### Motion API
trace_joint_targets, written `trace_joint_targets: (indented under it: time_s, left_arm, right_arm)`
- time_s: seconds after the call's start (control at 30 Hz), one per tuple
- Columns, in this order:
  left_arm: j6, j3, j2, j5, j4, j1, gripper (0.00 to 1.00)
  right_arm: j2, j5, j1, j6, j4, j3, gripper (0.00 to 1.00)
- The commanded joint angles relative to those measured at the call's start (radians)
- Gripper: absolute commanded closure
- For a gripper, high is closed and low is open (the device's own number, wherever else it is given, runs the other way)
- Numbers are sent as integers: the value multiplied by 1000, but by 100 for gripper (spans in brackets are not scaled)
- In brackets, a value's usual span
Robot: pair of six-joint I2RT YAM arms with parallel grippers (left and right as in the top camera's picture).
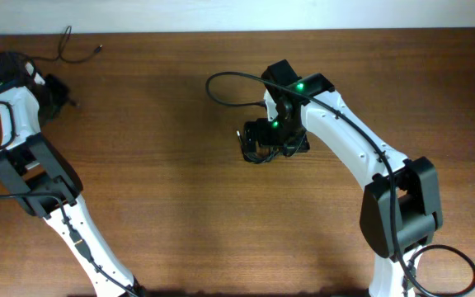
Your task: Untangle cables
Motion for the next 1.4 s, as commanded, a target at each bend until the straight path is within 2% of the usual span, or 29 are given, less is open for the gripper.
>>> trace_joint_targets:
  time_s: [0.0,0.07,0.17,0.23,0.27,0.3,0.33,0.37,0.4,0.5,0.57,0.7,1.03,1.17,1.27,1.37]
  left_arm:
    - [-243,95,9,332,154,-6,100]
    - [-290,124,9,380,219,-22,100]
    - [-299,159,9,364,237,-58,100]
    - [-284,163,9,337,236,-85,100]
    - [-240,162,9,327,232,-100,100]
    - [-194,162,10,304,217,-113,85]
    - [-163,162,10,276,201,-123,49]
    - [-134,162,10,256,186,-131,18]
    - [-100,162,10,243,174,-138,1]
    - [-26,162,10,183,119,-148,1]
    - [-21,162,9,117,72,-147,1]
    - [63,163,9,98,24,-134,1]
    - [64,219,9,99,-89,-63,1]
    - [169,283,6,97,-206,-50,1]
    - [174,429,-11,28,-370,-63,1]
    - [174,587,-37,24,-535,-92,1]
  right_arm:
    - [5,-8,7,-6,0,1,1]
    - [5,-8,7,-6,5,1,1]
    - [5,-9,7,-6,11,1,1]
    - [5,-9,7,-6,8,1,1]
    - [5,-9,7,-6,6,1,1]
    - [5,-9,7,-6,3,1,1]
    - [5,-9,7,-6,0,1,1]
    - [5,-9,7,-6,-2,1,1]
    - [5,-9,7,-6,-4,1,2]
    - [5,-9,7,-6,-4,1,1]
    - [5,-9,7,-6,-4,1,1]
    - [5,-9,7,-6,-4,1,1]
    - [5,-9,7,-6,-6,1,1]
    - [5,-9,7,-5,-4,1,1]
    - [5,-11,7,-2,-4,1,1]
    - [5,-21,7,29,-4,2,1]
